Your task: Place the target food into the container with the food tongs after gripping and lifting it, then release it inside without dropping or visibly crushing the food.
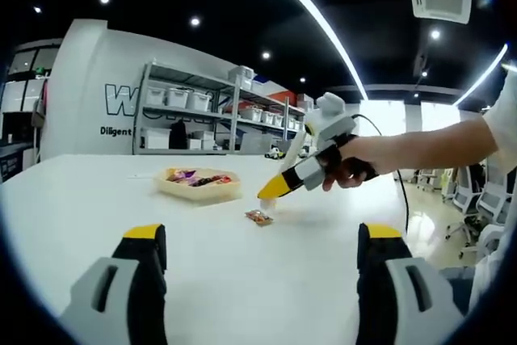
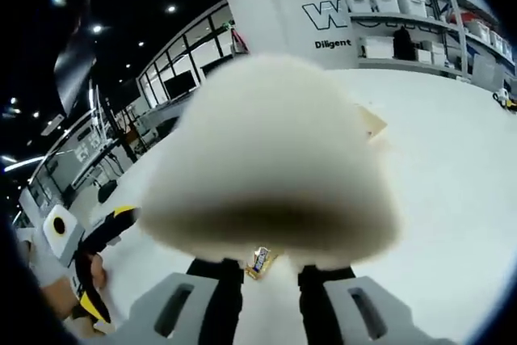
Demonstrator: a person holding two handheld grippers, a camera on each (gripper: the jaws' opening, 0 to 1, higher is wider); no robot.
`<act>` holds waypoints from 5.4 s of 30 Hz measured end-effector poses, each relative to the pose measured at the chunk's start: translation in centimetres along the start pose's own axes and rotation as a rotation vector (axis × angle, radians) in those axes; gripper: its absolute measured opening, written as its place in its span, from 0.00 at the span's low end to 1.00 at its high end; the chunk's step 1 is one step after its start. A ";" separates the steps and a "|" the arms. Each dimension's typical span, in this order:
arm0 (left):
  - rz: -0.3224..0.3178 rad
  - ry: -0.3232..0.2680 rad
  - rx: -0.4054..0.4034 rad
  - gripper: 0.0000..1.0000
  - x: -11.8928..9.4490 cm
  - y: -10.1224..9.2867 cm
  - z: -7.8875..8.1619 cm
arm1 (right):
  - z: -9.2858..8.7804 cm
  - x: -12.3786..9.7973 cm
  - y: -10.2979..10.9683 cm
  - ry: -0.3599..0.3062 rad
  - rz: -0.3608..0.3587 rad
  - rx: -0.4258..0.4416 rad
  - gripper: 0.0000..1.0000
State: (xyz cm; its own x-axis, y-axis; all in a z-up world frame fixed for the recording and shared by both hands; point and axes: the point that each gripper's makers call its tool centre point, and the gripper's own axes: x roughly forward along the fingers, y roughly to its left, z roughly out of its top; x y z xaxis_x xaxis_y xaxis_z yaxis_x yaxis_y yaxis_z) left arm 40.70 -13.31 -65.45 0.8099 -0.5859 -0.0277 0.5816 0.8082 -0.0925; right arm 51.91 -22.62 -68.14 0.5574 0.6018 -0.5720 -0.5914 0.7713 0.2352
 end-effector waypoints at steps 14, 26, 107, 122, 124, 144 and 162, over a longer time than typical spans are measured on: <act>-0.013 -0.018 -0.001 0.97 -0.2 -0.3 0.3 | -0.1 1.7 1.0 0.024 -0.122 -0.071 0.22; -0.018 -0.021 0.000 0.97 -0.1 -0.6 0.3 | 0.6 2.3 1.0 0.035 -0.172 -0.075 0.22; -0.010 0.022 0.059 0.96 0.4 -0.4 -0.8 | 11.1 6.8 -7.2 -0.113 -0.162 -0.082 0.19; -0.012 0.031 0.049 0.96 0.4 -0.6 -0.8 | 9.8 2.1 -6.3 -0.169 -0.074 -0.051 0.18; -0.012 0.032 0.046 0.96 0.4 -0.7 -0.9 | 9.6 1.5 -6.2 -0.178 -0.064 -0.052 0.18; -0.022 0.052 0.038 0.96 0.4 -1.0 -1.2 | 2.3 -5.8 -2.4 -0.203 0.043 -0.122 0.19; -0.127 0.108 -0.089 0.89 0.7 -2.7 -2.1 | -2.0 -9.1 3.3 -0.217 0.205 -0.094 0.20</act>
State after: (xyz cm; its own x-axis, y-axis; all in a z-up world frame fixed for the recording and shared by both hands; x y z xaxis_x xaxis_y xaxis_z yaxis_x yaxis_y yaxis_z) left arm 39.54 -16.08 -67.29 0.7146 -0.6898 -0.1166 0.6656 0.7217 -0.1899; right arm 43.71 -25.93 -63.67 0.5258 0.7810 -0.3369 -0.7503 0.6125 0.2489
